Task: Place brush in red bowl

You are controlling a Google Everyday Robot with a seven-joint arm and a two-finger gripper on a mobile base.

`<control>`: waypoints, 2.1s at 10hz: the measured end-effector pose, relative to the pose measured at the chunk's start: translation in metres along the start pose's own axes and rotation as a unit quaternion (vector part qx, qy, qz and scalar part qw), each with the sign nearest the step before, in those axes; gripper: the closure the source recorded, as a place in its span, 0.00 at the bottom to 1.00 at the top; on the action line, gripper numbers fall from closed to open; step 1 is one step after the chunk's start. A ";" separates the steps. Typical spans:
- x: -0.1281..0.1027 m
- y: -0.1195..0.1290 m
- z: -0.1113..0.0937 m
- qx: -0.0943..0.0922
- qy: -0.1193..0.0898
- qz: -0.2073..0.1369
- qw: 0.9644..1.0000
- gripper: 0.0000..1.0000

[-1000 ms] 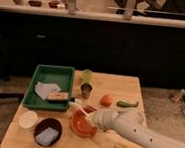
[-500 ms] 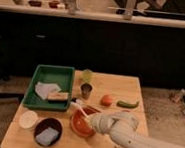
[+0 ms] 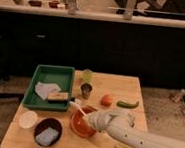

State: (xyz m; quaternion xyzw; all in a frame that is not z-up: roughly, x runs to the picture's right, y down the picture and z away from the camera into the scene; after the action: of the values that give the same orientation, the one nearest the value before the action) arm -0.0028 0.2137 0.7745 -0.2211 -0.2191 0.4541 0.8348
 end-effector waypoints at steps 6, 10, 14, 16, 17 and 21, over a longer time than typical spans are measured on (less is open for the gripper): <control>-0.001 -0.001 0.001 -0.004 0.001 0.000 1.000 0.94; -0.001 -0.001 0.001 -0.004 0.001 0.001 1.000 0.94; -0.001 -0.001 0.001 -0.003 0.001 0.001 1.000 0.94; -0.001 -0.001 0.001 -0.003 0.001 0.001 1.000 1.00; -0.001 -0.001 0.001 -0.003 0.001 0.001 1.000 0.97; -0.001 -0.001 0.001 -0.003 0.001 0.001 1.000 0.58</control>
State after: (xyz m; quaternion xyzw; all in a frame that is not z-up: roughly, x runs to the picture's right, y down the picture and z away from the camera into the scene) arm -0.0030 0.2128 0.7759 -0.2248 -0.2193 0.4540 0.8338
